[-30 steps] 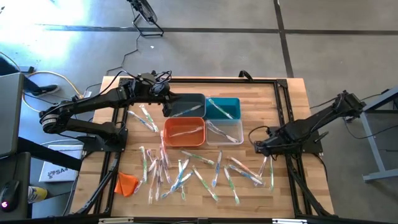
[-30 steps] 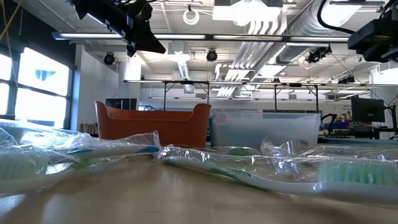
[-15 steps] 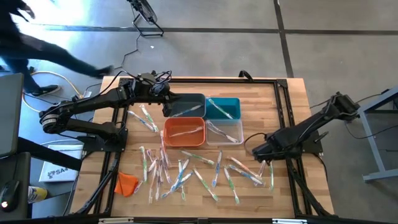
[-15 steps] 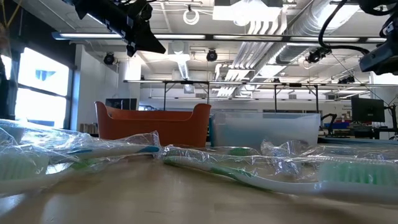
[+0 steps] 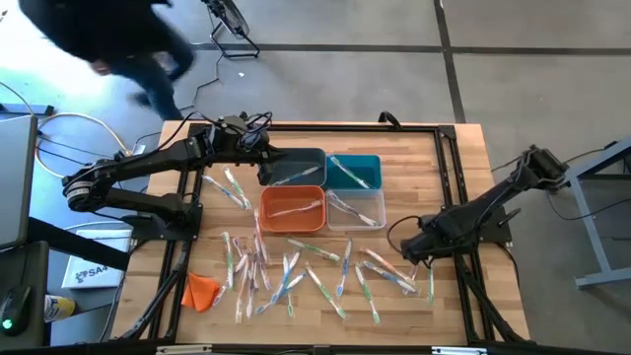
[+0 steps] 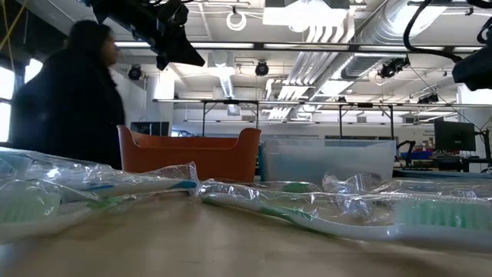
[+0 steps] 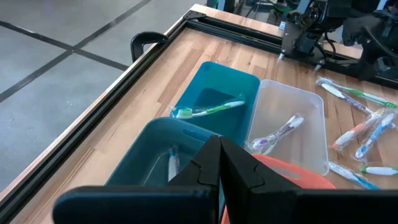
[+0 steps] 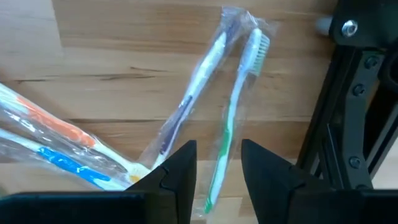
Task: Pick & Place Toothbrushes
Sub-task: Put the green toothbrush into the right blue bin
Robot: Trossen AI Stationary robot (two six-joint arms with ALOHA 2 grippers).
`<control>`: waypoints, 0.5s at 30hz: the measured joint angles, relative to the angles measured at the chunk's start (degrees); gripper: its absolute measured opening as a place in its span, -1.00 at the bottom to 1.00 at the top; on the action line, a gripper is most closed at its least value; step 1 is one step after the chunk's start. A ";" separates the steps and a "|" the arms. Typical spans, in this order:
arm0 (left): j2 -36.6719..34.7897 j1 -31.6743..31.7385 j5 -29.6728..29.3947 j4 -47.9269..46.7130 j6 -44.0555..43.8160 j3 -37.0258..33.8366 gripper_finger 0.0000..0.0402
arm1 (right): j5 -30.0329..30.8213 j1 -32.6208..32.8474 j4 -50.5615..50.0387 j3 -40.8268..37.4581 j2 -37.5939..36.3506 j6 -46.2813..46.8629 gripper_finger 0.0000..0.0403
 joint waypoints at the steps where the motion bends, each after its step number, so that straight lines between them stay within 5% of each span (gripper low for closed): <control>1: 0.00 0.02 0.00 0.00 0.00 0.00 -1.00 | -0.06 0.61 0.00 -0.01 0.00 0.71 -0.42; 15: 0.00 0.02 0.02 -0.02 0.00 0.00 -1.00 | -0.12 8.82 1.49 -0.01 -0.02 10.93 -0.42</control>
